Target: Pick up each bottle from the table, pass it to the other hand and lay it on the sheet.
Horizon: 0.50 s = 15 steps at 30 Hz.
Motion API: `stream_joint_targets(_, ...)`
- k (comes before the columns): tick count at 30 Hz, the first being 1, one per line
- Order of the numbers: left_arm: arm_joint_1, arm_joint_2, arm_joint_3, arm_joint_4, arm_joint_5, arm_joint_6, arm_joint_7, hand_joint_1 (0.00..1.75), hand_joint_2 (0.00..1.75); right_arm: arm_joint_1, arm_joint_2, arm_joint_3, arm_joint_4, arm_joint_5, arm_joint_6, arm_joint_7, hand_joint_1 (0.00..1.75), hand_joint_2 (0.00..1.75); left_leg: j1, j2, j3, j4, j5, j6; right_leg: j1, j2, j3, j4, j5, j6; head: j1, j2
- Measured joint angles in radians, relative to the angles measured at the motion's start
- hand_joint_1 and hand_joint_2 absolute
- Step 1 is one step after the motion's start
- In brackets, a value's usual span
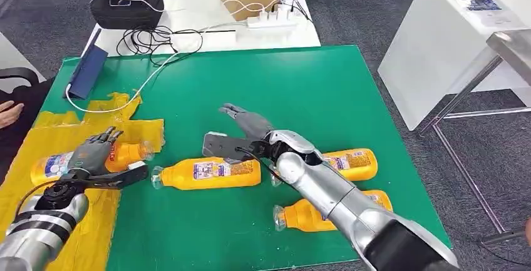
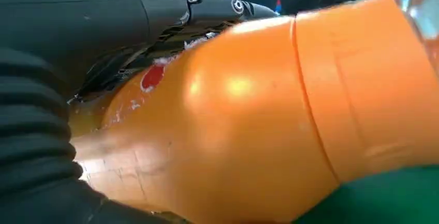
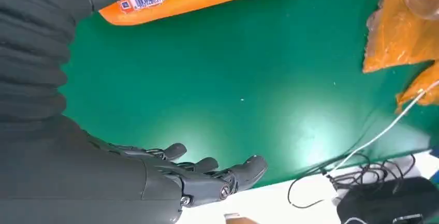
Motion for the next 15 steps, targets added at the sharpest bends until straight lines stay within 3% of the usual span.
stream_joint_targets(6, -0.016, 0.000, -0.012, 0.024, 0.025, -0.017, -0.030, 0.00, 0.00, -0.014, 0.012, 0.014, 0.039, 0.002, 0.000, -0.006, 0.00, 1.75, 0.000, 0.000, 0.000, 0.000, 0.000, 0.000, 0.000, 0.000, 0.000, 0.000, 0.000, 0.000, 0.000, 0.000)
stream_joint_targets(11, -0.032, 0.017, -0.013, 0.012, 0.230, -0.146, -0.204, 0.00, 0.00, -0.038, 0.035, 0.050, 0.096, 0.024, 0.038, -0.019, 0.00, 1.75, 0.000, 0.000, 0.001, 0.000, 0.001, -0.001, 0.000, 0.000, 0.001, 0.001, 0.000, 0.000, 0.000, 0.000)
stream_joint_targets(15, -0.029, 0.026, -0.010, -0.040, 0.485, -0.334, -0.366, 0.00, 0.00, -0.069, 0.063, 0.111, 0.178, 0.063, 0.083, -0.037, 0.00, 1.75, 0.000, -0.001, 0.001, 0.000, 0.001, -0.001, 0.000, -0.002, 0.002, 0.001, 0.000, 0.000, 0.000, 0.000)
